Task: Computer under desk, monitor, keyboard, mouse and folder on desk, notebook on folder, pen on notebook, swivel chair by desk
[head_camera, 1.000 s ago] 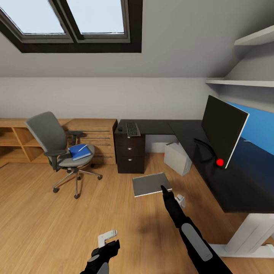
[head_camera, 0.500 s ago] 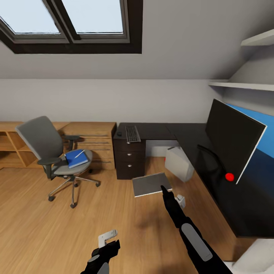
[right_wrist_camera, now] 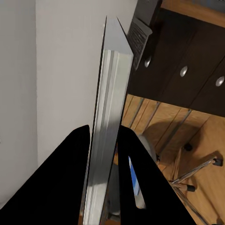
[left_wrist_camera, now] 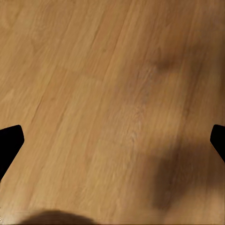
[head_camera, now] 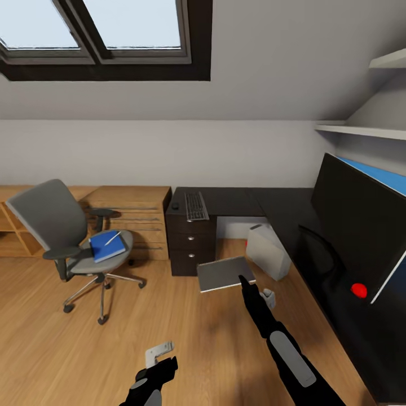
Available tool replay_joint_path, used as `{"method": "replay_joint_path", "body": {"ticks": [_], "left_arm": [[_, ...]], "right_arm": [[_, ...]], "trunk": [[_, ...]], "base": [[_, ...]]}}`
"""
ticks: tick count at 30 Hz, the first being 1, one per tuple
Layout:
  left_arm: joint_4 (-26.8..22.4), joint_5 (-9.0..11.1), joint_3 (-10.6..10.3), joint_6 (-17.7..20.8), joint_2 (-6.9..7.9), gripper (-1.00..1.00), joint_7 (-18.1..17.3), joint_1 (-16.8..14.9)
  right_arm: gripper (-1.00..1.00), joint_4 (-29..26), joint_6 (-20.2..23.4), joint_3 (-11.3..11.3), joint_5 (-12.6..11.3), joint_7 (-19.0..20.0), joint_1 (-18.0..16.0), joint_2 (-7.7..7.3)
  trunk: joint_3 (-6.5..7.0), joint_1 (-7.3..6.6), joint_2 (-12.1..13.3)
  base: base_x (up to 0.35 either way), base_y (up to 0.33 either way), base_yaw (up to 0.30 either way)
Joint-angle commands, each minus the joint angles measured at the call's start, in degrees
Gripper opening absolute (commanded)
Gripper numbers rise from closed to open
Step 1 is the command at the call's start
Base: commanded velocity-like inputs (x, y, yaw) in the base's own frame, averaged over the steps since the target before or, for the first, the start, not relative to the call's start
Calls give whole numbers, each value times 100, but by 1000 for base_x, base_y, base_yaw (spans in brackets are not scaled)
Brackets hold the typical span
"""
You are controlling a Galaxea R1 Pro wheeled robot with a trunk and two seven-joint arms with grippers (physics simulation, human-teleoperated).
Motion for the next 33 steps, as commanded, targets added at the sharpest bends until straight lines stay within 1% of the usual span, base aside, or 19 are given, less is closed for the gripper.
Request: {"method": "replay_joint_path", "body": {"ticks": [1, 7, 8, 12, 13, 19, 26, 33], "left_arm": [[4, 25, -15, 17, 3, 100, 41, -4], [52, 18, -15, 17, 3, 100, 41, -4], [18, 1, -24, -17, -30, 100, 53, -4], [-112, -1, -18, -125, -160, 100, 53, -4], [-138, -1, -15, -111, -165, 100, 55, -4], [-322, 11, -14, -75, -67, 100, 50, -4], [-382, 15, -15, -70, -35, 100, 50, -4], [-362, 35, -9, -64, -33, 100, 61, -4]], "right_arm": [[-100, 2, -27, 25, -67, 30, -5, -8], [-100, 3, -25, 26, -62, 25, -5, -6], [-100, 36, -60, -7, -90, -20, -39, -10], [-100, 166, -46, -144, -47, 12, -55, -6], [-100, 199, -23, -130, -30, 31, -47, -6], [-100, 397, -27, -125, 1, 54, -33, -124], [-100, 629, -33, -123, 6, 56, -32, -150], [-100, 634, -45, -123, 1, 56, -32, -166]], "trunk": [[13, -20, 39], [120, -152, 279], [120, -151, 278], [120, -151, 278], [120, -151, 278], [120, -151, 278], [120, -151, 278], [120, -151, 278]], "base": [[294, 0, 0], [294, 0, 0], [0, 0, 0], [0, 0, 0], [0, 0, 0], [0, 0, 0], [32, 0, 0], [242, 0, 0]]}}
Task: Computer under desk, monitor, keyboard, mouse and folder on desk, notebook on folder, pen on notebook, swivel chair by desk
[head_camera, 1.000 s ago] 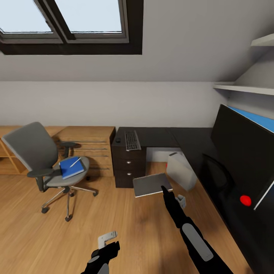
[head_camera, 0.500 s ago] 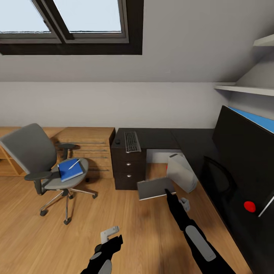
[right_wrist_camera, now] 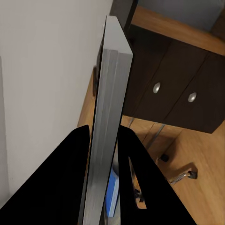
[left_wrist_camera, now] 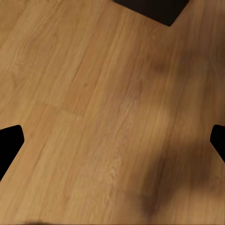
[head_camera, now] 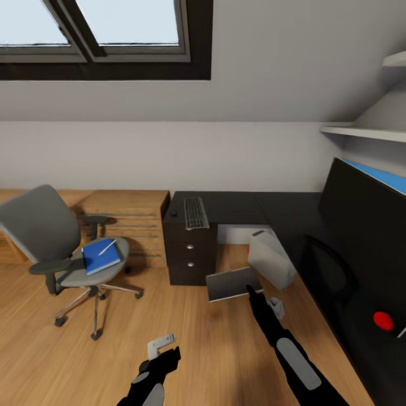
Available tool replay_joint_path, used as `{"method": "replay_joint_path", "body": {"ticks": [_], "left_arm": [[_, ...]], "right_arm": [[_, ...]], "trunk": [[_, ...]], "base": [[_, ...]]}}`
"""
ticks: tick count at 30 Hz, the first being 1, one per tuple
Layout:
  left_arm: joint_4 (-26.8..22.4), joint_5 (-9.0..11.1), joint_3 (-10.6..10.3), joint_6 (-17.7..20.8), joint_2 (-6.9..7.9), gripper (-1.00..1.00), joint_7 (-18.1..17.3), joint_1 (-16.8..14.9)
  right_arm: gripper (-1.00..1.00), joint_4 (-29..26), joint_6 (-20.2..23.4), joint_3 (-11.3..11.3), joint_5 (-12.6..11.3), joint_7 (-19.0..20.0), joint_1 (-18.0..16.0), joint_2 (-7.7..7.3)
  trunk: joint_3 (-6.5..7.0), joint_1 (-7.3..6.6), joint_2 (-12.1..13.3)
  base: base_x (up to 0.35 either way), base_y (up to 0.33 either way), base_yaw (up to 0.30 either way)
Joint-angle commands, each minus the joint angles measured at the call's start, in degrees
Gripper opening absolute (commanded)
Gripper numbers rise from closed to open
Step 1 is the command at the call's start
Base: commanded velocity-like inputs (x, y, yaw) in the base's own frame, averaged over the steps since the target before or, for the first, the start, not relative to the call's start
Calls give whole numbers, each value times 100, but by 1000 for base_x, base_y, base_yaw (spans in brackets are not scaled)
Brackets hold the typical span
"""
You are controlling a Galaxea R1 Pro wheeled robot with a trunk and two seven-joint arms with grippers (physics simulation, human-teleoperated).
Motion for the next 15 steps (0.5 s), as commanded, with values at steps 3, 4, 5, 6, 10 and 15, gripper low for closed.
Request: {"method": "replay_joint_path", "body": {"ticks": [3, 4, 5, 6, 10, 15], "left_arm": [[-6, 36, -8, 18, 3, 100, 45, -4], [-6, 37, -7, 18, 3, 100, 45, -4], [-6, 38, -6, 18, 3, 100, 46, -4], [-6, 39, -5, 18, 5, 100, 46, -4], [-5, 41, -2, 18, 5, 100, 50, -4], [-5, 42, -2, 18, 4, 100, 55, -4]], "right_arm": [[-100, 3, -53, 29, -62, 19, -5, -7], [-100, 3, -69, 29, -62, 19, -5, -6], [-100, 3, -89, 30, -62, 19, -5, -6], [-100, 6, -122, 33, -62, 19, -5, -1], [-100, 10, -251, 42, -68, 17, -5, 10], [-100, 13, -411, 45, -76, -2, -5, 22]], "trunk": [[-6, 3, -3], [-6, 3, -3], [-6, 3, -3], [-6, 3, -3], [-6, 3, -3], [-6, 3, -3]], "base": [[306, 0, 0], [314, 0, 0], [315, 0, 0], [317, 0, 0], [317, 0, 0], [266, 0, 0]]}}
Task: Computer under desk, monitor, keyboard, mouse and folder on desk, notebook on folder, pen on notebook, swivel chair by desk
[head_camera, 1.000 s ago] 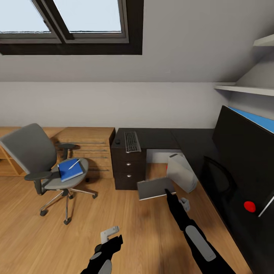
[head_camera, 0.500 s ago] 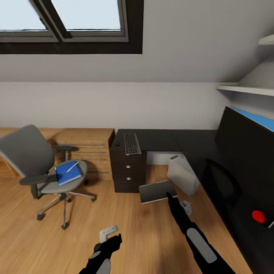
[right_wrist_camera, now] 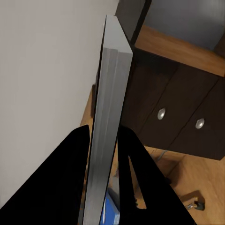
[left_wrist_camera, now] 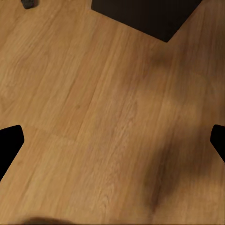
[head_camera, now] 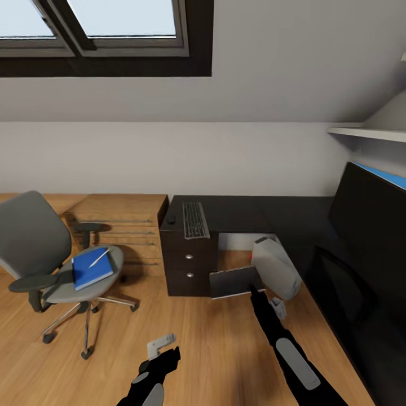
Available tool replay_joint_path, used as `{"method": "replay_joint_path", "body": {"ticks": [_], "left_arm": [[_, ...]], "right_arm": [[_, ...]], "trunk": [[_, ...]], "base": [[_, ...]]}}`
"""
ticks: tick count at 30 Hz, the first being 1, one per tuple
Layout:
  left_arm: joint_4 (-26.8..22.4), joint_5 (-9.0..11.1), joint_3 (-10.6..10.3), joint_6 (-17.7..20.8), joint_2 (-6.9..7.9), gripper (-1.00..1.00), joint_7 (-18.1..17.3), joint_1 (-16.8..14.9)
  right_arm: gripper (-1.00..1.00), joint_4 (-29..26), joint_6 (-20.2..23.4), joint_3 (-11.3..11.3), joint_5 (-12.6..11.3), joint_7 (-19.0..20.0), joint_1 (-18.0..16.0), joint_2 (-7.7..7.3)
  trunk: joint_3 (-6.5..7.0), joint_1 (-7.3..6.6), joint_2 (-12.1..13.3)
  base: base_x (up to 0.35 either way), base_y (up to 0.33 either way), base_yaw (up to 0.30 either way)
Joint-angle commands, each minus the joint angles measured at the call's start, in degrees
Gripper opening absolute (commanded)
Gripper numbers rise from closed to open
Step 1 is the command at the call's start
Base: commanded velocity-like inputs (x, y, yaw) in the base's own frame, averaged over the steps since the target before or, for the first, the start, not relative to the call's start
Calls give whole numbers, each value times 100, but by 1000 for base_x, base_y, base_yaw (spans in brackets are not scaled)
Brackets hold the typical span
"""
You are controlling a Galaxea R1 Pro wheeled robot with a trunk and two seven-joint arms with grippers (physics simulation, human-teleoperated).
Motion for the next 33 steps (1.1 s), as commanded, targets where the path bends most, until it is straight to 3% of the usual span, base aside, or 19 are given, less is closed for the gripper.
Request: {"method": "replay_joint_path", "body": {"ticks": [1, 8, 18, 33], "left_arm": [[-9, 26, -13, 17, 2, 100, 41, -4], [-9, 0, -25, 8, -6, 100, 50, -4], [-3, 14, -28, 12, -7, 100, 50, -4], [66, 9, -30, 8, -14, 100, 50, -4]], "right_arm": [[-100, 5, -278, 34, -61, 19, -6, -7], [-100, 1, -549, 30, -83, 28, 3, -11], [-100, 4, -564, 29, -78, 42, 2, -32], [-100, 1, -557, 49, -52, 27, 0, -89]], "trunk": [[-6, 2, -3], [-6, 2, -3], [-6, 2, -3], [-6, 2, -3]], "base": [[234, 0, 0], [308, 85, -95], [152, 59, -37], [295, 123, 0]]}}
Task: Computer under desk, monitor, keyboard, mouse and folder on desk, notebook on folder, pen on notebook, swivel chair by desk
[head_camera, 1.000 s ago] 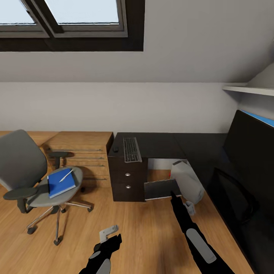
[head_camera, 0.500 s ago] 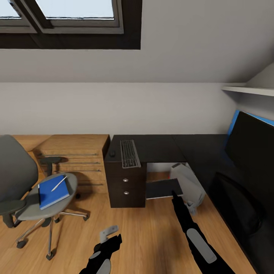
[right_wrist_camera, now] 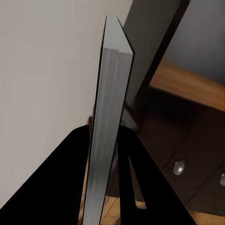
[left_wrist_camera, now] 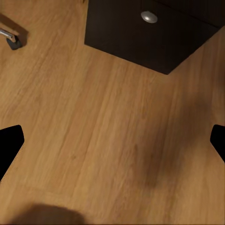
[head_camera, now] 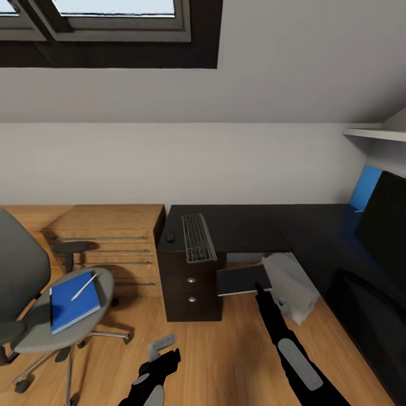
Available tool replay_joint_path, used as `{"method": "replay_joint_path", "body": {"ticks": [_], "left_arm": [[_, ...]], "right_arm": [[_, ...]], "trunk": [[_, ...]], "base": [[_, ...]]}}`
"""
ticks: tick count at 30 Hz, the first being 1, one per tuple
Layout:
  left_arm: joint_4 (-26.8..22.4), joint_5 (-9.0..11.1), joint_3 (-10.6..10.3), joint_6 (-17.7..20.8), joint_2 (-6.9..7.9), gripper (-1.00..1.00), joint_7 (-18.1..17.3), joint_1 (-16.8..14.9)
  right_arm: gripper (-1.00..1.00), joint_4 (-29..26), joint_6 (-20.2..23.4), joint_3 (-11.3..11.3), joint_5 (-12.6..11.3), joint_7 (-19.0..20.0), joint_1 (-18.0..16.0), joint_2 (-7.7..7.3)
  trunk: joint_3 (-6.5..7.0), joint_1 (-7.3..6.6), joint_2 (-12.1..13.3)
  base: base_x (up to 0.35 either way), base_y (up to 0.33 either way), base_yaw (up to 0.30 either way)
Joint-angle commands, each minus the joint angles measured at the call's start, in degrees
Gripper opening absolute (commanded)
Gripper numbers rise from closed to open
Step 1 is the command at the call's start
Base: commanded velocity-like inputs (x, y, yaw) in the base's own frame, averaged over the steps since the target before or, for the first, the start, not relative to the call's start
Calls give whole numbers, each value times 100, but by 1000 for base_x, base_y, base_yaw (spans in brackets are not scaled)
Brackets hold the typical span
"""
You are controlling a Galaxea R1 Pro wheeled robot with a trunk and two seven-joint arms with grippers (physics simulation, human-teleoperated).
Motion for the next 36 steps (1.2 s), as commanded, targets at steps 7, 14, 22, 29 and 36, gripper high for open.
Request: {"method": "replay_joint_path", "body": {"ticks": [7, 14, 22, 29, 36], "left_arm": [[10, 26, -14, 17, 2, 100, 40, -4], [12, 20, -14, 17, -1, 100, 40, -4], [13, 21, -14, 17, -7, 100, 41, -4], [13, 25, -14, 17, -6, 100, 33, -4], [13, 26, -14, 17, 1, 100, 31, -4]], "right_arm": [[-100, 2, -40, 28, -68, 32, -4, -11], [-100, 2, -60, 26, -85, 46, -3, -6], [-100, -6, -66, 22, -94, 48, -3, 0], [-100, 0, -63, 10, -86, 30, -3, 20], [-100, 48, -58, 8, -89, 21, -3, 23]], "trunk": [[-6, 3, -3], [-6, 3, -3], [-6, 3, -3], [-6, 3, -3], [-6, 3, -3]], "base": [[277, 60, 0], [285, -4, 0], [313, -116, 0], [303, -117, 0], [319, 115, 0]]}}
